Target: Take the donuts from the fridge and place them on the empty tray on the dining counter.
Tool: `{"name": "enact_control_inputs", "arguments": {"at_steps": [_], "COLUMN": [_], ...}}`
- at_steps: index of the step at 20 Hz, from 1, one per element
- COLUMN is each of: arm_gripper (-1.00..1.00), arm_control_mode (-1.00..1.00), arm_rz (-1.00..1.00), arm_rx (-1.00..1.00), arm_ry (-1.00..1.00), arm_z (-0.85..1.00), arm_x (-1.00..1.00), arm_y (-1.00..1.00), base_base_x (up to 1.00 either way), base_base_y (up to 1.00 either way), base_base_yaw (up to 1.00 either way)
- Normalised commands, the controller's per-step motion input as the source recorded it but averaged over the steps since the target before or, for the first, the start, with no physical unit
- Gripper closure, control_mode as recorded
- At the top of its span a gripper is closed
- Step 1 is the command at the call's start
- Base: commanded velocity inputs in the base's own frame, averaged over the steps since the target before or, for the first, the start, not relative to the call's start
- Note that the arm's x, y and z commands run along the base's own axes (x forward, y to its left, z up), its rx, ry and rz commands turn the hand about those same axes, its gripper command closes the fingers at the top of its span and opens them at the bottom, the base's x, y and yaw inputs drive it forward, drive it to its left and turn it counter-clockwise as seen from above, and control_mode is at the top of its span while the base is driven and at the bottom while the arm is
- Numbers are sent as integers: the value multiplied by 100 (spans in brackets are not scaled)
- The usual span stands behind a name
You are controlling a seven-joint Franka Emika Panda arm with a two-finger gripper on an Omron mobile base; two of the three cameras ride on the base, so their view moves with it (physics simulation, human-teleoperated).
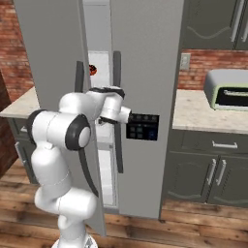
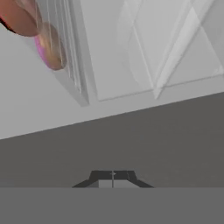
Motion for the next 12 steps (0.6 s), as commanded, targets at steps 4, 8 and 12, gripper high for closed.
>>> {"name": "enact_control_inputs", "arguments": {"at_steps": [4, 8, 12], "arm_gripper": [100, 100, 100], "arm_control_mode": [-100, -100, -100], "arm_rz": [0, 2, 16], "arm_rx": [12, 32, 40], "arm_ry": [18, 33, 57], "arm_z": [25, 53, 30], "arm_x": [-96, -100, -88], "arm_y": [87, 49, 92], "base_base_x": [0, 0, 0], "base_base_y": [0, 0, 0], "base_base_yaw": [0, 0, 0]}}
